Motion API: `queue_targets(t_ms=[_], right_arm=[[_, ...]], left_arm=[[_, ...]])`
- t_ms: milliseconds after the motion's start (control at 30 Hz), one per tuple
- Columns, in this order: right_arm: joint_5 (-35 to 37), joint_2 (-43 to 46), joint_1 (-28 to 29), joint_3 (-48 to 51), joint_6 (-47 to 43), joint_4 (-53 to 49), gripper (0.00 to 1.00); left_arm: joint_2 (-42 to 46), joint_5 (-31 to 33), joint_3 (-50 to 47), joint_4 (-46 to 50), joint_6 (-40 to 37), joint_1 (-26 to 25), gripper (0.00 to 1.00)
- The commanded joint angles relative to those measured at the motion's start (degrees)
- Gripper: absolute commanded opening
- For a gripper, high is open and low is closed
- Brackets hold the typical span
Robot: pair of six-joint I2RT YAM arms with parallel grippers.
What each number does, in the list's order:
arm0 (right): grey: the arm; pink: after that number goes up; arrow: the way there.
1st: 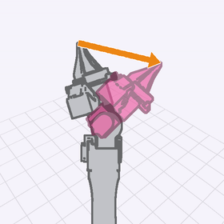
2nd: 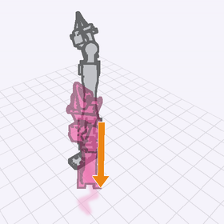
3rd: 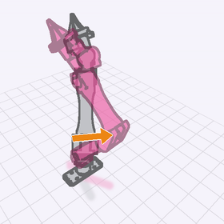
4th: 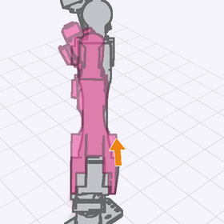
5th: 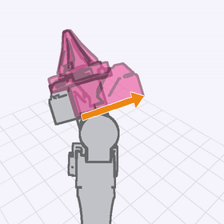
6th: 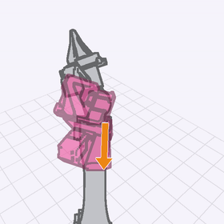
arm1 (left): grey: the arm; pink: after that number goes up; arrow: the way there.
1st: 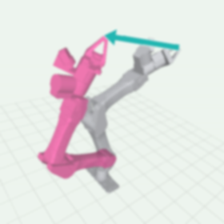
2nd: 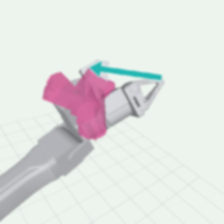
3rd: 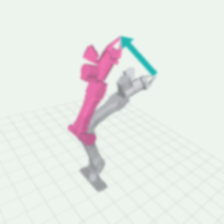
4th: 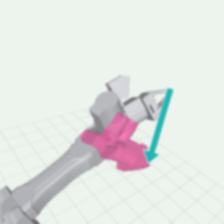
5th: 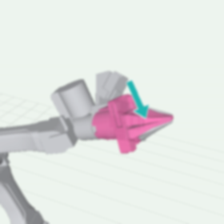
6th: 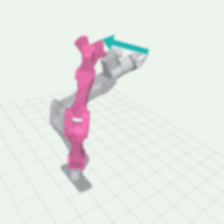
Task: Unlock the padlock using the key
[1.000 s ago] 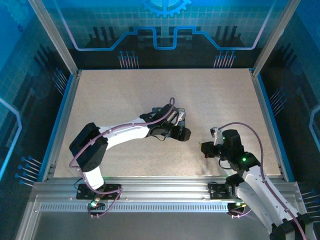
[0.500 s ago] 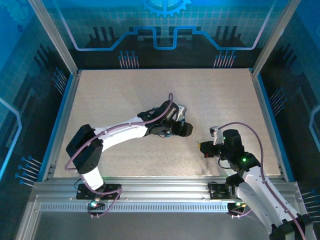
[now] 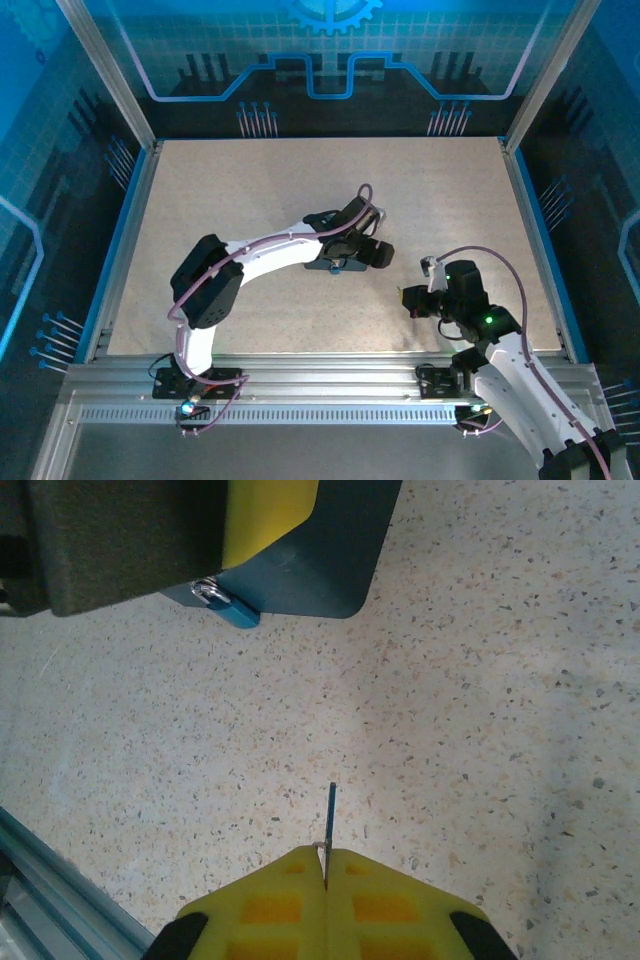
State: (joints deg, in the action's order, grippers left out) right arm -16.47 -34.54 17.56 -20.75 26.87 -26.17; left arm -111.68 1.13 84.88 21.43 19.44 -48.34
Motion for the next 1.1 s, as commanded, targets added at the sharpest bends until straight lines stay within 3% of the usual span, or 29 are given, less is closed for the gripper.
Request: queue_targets(t_ms=[0, 267, 733, 833, 1067], right_arm=[[0.8, -0.5, -0.6, -1.7, -0.8, -1.3, 0.00], [0.5, -1.0, -0.7, -1.6, -1.2, -1.0, 0.00], [-7.2, -1.4, -0.5, 0.8, 0.6, 7.8, 0.00], [-10.7, -1.9, -0.3, 2.0, 2.9, 12.7, 0.00], [-18.1, -5.6, 0.1, 3.0, 6.1, 23.3, 0.00]], left_arm=[[-0.5, 1.0, 0.3, 5.4, -1.1, -0.9, 0.85], [3.1, 1.1, -5.6, 5.5, 0.3, -2.0, 0.85], [14.3, -0.2, -12.4, -0.9, 0.8, -2.1, 0.90], [19.5, 0.2, -16.5, -5.7, -0.2, -2.1, 0.98], [36.2, 3.2, -34.1, -18.8, 0.5, -1.4, 0.99]])
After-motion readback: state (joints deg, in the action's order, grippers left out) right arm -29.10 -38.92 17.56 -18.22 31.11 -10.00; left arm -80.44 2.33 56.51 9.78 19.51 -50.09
